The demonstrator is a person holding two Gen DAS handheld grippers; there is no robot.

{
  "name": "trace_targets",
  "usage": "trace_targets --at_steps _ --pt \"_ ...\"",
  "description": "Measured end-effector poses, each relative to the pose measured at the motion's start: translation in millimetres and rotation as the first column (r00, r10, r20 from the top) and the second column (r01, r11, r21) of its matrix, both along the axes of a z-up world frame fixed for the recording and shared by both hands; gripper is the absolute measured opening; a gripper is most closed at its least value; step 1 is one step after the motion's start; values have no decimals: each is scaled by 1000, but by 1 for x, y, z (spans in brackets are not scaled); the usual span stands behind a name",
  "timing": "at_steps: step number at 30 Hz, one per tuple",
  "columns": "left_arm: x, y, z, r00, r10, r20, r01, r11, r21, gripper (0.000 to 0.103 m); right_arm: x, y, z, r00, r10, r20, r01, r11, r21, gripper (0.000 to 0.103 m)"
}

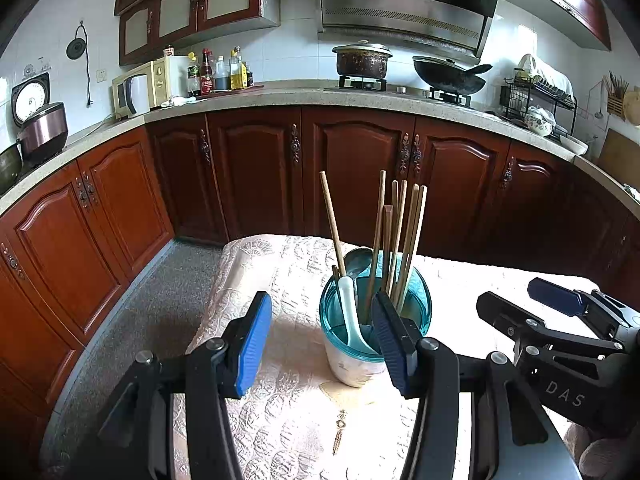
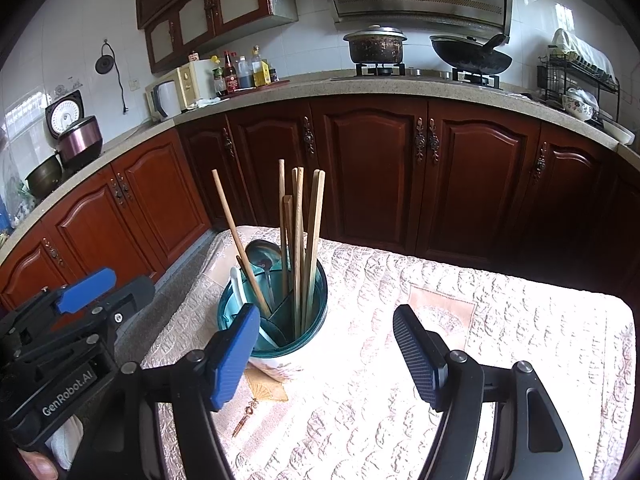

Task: Organize utensils

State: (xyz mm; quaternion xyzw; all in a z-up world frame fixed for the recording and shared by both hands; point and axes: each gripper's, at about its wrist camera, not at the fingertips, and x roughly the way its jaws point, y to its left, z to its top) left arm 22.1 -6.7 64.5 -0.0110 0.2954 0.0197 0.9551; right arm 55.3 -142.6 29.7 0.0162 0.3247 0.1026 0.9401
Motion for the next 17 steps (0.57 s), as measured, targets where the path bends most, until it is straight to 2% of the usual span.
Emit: trace_targets --at_steps 17 --pt "5 -3 -5 1000 -16 -9 16 1000 0 53 2 -5 -6 1000 7 -2 -7 1000 6 73"
